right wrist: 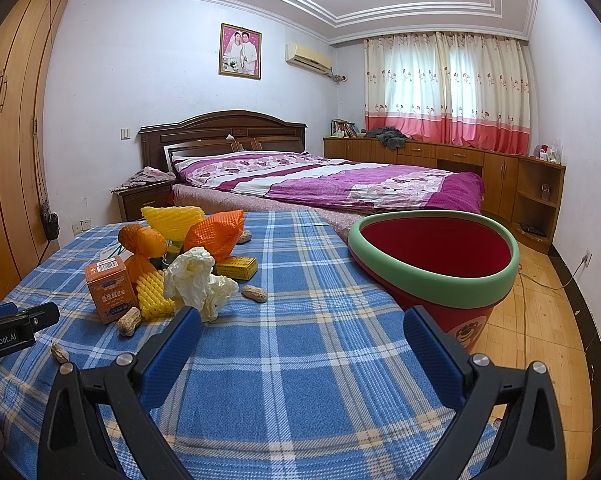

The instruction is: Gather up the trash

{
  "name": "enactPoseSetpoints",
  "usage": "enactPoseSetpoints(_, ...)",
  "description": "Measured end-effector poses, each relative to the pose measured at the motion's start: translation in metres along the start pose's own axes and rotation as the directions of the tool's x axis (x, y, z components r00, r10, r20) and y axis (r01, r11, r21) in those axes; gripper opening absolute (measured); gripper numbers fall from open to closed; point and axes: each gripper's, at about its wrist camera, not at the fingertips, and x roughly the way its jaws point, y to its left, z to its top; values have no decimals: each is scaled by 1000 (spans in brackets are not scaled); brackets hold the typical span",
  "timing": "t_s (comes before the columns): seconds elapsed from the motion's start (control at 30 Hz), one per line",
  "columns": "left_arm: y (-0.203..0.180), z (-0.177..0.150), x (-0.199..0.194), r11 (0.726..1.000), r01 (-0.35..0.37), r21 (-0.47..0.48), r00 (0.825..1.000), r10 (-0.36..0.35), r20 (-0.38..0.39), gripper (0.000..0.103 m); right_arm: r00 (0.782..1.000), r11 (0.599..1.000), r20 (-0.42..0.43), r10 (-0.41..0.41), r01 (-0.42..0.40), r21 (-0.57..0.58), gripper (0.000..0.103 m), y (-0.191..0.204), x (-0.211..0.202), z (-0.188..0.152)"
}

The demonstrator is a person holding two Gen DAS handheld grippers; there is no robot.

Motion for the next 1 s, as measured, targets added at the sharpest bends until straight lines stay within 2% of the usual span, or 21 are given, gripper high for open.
enactPoseSetpoints(0.53,-1,-4,-2,1000,-15,6,1000,15,-9,88,999,1000,-39,17,-16,25,103,-6,4,2)
enactPoseSetpoints(0.73,-7,11,0,999,8,35,1000,-7,-19,88,996,998,-73,49,-47,31,103,-8,8,11)
enactPoseSetpoints(1.0,-17,25,5,995,80,59,994,-75,-84,88,987,994,-130,91,-83,63,103,-10,13,29)
